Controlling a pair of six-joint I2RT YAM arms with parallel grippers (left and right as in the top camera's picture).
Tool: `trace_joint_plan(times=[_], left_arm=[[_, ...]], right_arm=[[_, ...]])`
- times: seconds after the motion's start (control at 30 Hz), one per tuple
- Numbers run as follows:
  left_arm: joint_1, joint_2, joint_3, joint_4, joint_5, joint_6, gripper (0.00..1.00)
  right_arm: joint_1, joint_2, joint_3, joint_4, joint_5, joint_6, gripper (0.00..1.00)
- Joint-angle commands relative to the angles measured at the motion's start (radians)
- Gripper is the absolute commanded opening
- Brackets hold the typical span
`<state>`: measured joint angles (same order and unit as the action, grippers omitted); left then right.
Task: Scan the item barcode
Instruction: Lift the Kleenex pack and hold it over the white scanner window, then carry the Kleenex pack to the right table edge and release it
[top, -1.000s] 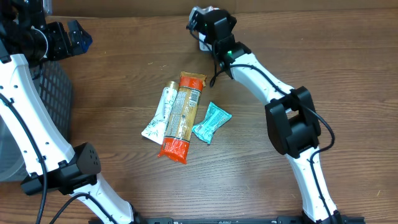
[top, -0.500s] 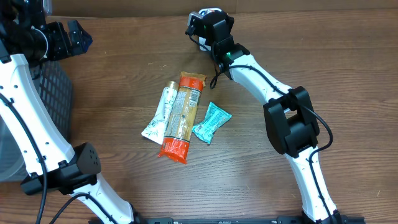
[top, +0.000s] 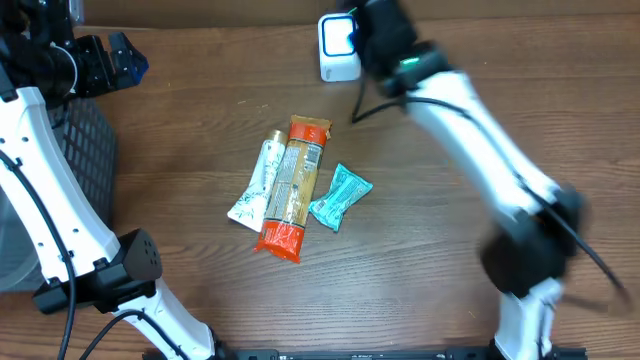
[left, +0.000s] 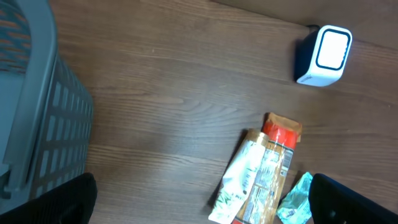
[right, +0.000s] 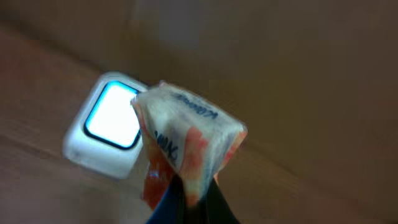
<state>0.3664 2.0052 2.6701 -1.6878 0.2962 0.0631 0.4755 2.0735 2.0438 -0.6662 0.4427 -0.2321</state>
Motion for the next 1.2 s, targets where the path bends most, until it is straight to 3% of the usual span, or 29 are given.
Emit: trace_joint_plan(times=[0.0,0.1,0.3,0.53,0.77,0.83,0.93,0.97,1.03,1.17], left_arm=[[-0.007,0.002,0.001,-0.002,0.008,0.019,0.99],[-0.007,0.002,0.001,-0.002,0.008,0.019,1.00],[-0.007,0.002,0.001,-0.002,0.008,0.019,0.99],[-0.007,0.002,0.001,-0.002,0.008,0.020,1.00],[-0.007,0.002,0.001,-0.002,0.008,0.019,1.00],[-0.007,0.002,0.001,-0.002,0.008,0.020,0.99],[-0.007,0.002,0.001,-0.002,0.008,0.019,1.00],[-0.007,0.002,0.001,-0.002,0.008,0.019,1.00],[-0.007,0.002,0.001,-0.002,0.008,0.020,0.99],[-0.007,0.002,0.001,-0.002,0.008,0.019,1.00]], right_arm=[[-0.108,-0.255,0.018,-0.210,-0.101,0.653,0.04],[-0.227,-0.313,0.018,-0.377,-0.153,0.828,0.04],[-0.476,-0.298,-0.054,-0.560,-0.334,0.917,0.04],[-0.673,-0.293,-0.407,-0.350,-0.599,0.918,0.03],[-0.794,-0.293,-0.758,-0.084,-0.620,0.943,0.04],[-0.811,-0.293,-0.814,-0.049,-0.616,0.939,0.15],[-0.829,-0.293,-0.851,-0.051,-0.623,0.900,0.64],[-0.829,-0.293,-0.851,-0.061,-0.634,0.852,0.74],[-0.829,-0.299,-0.842,-0.088,-0.647,0.805,0.86],[-0.829,-0.315,-0.747,-0.218,-0.649,0.738,0.91]])
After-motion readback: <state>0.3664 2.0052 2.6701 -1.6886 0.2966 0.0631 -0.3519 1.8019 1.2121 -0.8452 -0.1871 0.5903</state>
